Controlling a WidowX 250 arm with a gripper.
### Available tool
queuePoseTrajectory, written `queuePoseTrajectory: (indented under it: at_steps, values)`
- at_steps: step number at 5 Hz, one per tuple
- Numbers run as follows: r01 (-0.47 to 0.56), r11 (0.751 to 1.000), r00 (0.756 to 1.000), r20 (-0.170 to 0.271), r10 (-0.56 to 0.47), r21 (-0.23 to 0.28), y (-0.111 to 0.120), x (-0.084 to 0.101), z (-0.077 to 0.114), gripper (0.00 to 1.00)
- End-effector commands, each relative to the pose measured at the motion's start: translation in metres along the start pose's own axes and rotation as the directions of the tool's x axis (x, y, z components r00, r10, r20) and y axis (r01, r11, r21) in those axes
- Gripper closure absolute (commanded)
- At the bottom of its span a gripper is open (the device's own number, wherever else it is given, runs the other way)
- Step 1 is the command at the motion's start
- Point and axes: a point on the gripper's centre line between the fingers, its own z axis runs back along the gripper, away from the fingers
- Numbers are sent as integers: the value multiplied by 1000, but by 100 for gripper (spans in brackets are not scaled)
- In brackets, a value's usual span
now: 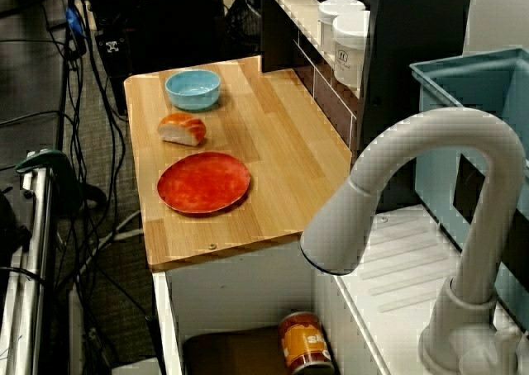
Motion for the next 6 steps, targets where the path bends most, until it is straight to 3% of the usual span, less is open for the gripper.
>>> queuePoseTrajectory:
  at_steps: [1,2,3,4,5,6]
  values:
    - [0,1000,1000,0,0,0,0,0,0,0]
    - [70,997,997,23,-71,24,5,19,-12,0]
    - [247,964,968,21,-250,100,7,32,-23,0]
    - [403,908,914,9,-407,114,12,42,-38,0]
    - [503,855,858,42,-512,126,8,46,-53,0]
    - [590,803,801,63,-596,84,2,47,-64,0]
